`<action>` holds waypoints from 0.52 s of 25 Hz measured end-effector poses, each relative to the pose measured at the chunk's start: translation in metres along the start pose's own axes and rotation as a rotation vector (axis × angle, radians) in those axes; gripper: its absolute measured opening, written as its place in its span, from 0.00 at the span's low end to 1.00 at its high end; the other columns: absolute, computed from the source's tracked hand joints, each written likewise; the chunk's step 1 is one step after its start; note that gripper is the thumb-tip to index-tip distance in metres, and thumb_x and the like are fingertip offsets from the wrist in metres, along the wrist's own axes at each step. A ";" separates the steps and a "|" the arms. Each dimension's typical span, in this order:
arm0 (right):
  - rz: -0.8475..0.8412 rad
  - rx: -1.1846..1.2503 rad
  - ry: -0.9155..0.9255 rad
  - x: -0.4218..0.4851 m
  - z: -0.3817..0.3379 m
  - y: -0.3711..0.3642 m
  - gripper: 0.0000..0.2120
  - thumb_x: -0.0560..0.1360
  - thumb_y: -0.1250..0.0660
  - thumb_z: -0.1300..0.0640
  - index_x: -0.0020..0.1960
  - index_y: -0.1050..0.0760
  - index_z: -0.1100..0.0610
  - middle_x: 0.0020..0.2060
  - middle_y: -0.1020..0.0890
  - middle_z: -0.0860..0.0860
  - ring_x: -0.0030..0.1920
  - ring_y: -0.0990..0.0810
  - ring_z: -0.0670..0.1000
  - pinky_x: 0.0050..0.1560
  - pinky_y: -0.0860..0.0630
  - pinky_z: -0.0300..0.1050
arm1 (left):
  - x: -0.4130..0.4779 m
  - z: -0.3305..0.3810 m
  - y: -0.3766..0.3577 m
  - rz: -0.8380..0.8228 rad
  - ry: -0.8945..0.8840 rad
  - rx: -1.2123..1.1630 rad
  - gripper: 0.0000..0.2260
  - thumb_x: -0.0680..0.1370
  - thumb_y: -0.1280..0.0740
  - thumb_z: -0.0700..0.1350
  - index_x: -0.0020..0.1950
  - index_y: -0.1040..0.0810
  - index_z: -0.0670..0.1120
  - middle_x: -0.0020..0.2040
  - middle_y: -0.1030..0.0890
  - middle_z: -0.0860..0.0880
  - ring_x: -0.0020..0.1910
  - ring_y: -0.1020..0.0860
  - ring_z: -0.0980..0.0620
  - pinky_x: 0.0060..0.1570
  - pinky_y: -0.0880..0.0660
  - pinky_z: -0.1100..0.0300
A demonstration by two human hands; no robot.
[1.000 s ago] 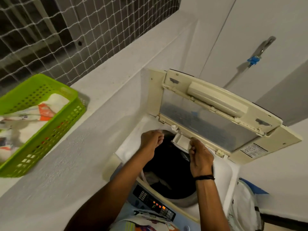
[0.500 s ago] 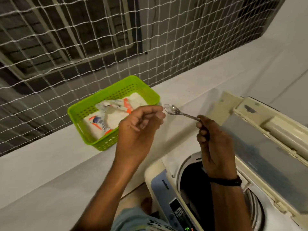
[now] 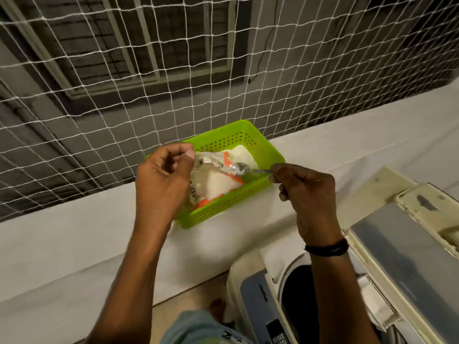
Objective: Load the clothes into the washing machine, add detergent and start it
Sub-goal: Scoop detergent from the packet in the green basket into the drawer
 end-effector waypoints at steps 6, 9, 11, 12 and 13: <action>-0.066 -0.701 0.222 0.006 -0.022 -0.044 0.07 0.72 0.30 0.55 0.38 0.15 0.53 0.33 0.15 0.52 0.37 0.17 0.53 0.38 0.23 0.47 | 0.027 -0.020 0.002 -0.061 0.000 0.174 0.05 0.77 0.30 0.45 0.49 0.17 0.55 0.44 0.15 0.57 0.43 0.18 0.60 0.52 0.19 0.55; -0.065 -0.919 0.263 0.010 -0.022 -0.069 0.09 0.73 0.33 0.54 0.38 0.17 0.56 0.32 0.17 0.54 0.37 0.19 0.59 0.34 0.28 0.42 | 0.037 -0.028 0.002 -0.092 -0.002 0.241 0.08 0.78 0.32 0.46 0.45 0.17 0.60 0.43 0.15 0.57 0.44 0.17 0.55 0.52 0.19 0.48; -0.041 -0.976 0.266 0.015 -0.019 -0.079 0.09 0.73 0.35 0.54 0.39 0.18 0.56 0.31 0.19 0.55 0.36 0.20 0.59 0.34 0.28 0.42 | 0.042 -0.034 0.002 -0.107 0.010 0.250 0.08 0.77 0.33 0.49 0.45 0.17 0.62 0.43 0.15 0.57 0.45 0.16 0.53 0.51 0.19 0.46; -0.037 -0.989 0.268 0.019 -0.017 -0.083 0.09 0.73 0.35 0.54 0.40 0.17 0.55 0.32 0.18 0.54 0.36 0.19 0.59 0.35 0.26 0.42 | 0.044 -0.037 0.001 -0.114 0.016 0.246 0.07 0.76 0.34 0.51 0.45 0.17 0.63 0.43 0.15 0.56 0.45 0.16 0.51 0.51 0.19 0.45; -0.047 -0.992 0.271 0.022 -0.016 -0.088 0.10 0.73 0.35 0.53 0.40 0.17 0.55 0.32 0.18 0.53 0.36 0.19 0.58 0.35 0.25 0.42 | 0.046 -0.039 0.001 -0.123 0.017 0.238 0.07 0.75 0.34 0.51 0.44 0.17 0.63 0.42 0.14 0.55 0.45 0.16 0.49 0.50 0.19 0.45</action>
Point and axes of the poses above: each hand's wrist, its own x-axis towards the middle knuckle, its own y-axis out of the back of the hand, z = x × y, the point moved 6 cm from there along x, towards the middle knuckle
